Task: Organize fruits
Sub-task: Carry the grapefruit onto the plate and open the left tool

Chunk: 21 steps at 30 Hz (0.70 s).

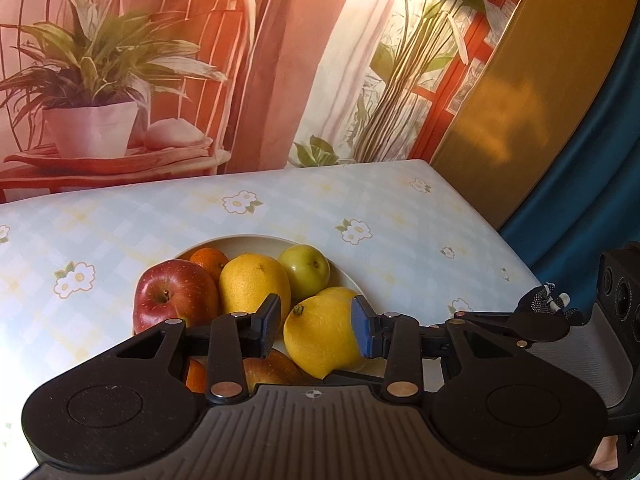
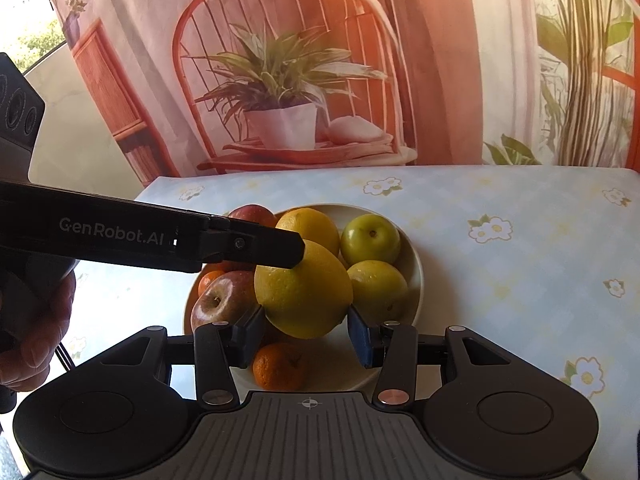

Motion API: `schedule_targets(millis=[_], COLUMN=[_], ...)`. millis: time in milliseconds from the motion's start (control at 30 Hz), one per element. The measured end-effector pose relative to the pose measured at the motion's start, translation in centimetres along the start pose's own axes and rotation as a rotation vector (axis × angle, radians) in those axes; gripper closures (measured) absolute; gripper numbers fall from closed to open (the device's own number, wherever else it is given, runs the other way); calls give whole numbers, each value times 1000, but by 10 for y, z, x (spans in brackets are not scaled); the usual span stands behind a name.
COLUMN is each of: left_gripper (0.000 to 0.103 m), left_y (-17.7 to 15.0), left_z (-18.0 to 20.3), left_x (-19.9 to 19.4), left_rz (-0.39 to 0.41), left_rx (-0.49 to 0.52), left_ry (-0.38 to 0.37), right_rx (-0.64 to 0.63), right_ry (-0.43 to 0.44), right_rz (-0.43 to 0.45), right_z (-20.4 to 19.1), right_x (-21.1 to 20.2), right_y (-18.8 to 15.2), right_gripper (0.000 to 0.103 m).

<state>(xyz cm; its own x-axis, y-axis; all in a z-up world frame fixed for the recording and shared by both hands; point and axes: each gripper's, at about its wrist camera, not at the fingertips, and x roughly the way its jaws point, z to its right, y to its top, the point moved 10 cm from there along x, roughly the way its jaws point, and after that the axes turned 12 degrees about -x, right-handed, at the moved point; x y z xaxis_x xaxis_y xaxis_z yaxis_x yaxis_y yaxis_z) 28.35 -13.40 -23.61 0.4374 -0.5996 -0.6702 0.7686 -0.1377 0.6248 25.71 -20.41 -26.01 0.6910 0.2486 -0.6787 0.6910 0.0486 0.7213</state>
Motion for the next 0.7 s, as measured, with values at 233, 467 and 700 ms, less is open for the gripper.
schedule_targets(millis=[233, 467, 700], left_gripper=[63, 64, 64], left_y=[-10, -29, -48], left_z=[-19, -40, -47], left_x=[-34, -65, -86], left_rz=[78, 114, 152], left_rx=[-127, -189, -153], left_ry=[55, 195, 258], right_rx=[-3, 2, -9], right_ry=[-15, -34, -52], right_rz=[-21, -34, -25], right_z=[-1, -4, -8], right_x=[-1, -3, -13], right_y=[-6, -14, -16], right_gripper=[59, 59, 59])
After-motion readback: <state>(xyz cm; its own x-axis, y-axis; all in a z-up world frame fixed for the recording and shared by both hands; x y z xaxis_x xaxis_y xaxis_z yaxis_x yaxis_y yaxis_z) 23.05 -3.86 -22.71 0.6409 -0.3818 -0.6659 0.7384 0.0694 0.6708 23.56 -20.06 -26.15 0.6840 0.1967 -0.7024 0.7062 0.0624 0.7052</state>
